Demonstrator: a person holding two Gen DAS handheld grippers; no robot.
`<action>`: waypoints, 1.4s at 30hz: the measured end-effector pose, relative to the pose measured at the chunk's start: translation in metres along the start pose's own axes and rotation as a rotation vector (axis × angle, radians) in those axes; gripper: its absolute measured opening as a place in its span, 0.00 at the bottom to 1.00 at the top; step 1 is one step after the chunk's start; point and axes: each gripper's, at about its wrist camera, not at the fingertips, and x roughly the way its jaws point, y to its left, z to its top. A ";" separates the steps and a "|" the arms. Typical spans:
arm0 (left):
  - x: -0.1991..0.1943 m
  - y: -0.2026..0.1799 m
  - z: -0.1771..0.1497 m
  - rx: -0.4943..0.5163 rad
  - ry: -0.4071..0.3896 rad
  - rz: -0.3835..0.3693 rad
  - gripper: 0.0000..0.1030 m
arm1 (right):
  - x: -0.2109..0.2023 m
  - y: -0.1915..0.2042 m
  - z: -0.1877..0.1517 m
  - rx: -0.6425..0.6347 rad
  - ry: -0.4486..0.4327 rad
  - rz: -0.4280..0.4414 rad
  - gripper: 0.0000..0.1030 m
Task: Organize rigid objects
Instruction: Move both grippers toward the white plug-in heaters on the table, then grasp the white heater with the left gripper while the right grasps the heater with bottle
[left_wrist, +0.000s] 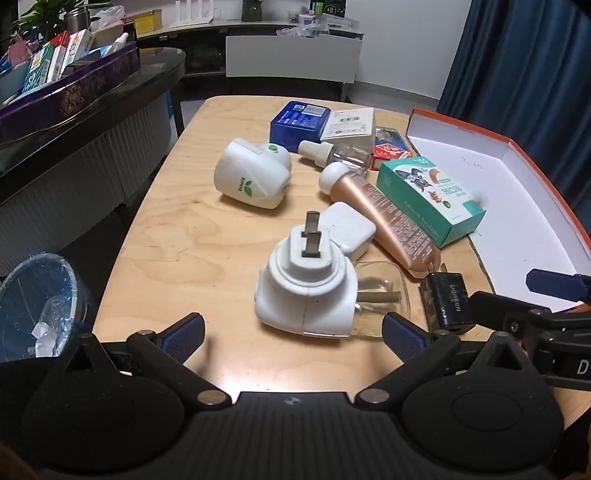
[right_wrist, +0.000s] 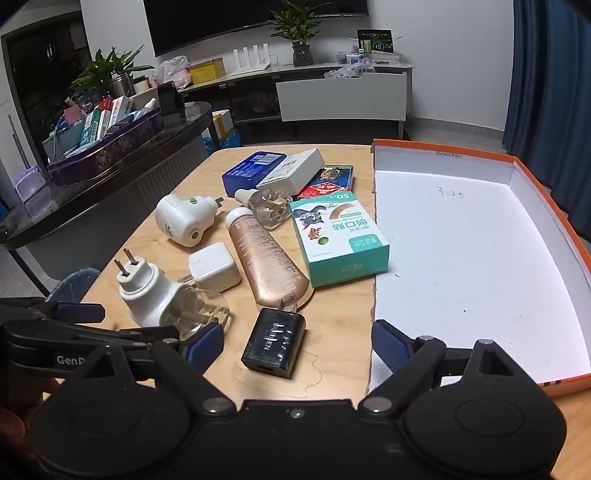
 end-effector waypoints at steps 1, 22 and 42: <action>0.000 -0.001 0.000 -0.001 0.000 0.000 1.00 | 0.001 -0.001 -0.001 0.001 0.001 0.000 0.99; 0.005 -0.007 0.001 0.044 -0.077 -0.011 1.00 | -0.002 -0.005 0.003 0.019 -0.023 -0.006 0.99; -0.021 0.066 0.064 0.009 -0.168 -0.031 1.00 | -0.002 0.052 -0.007 -0.367 -0.085 0.169 0.99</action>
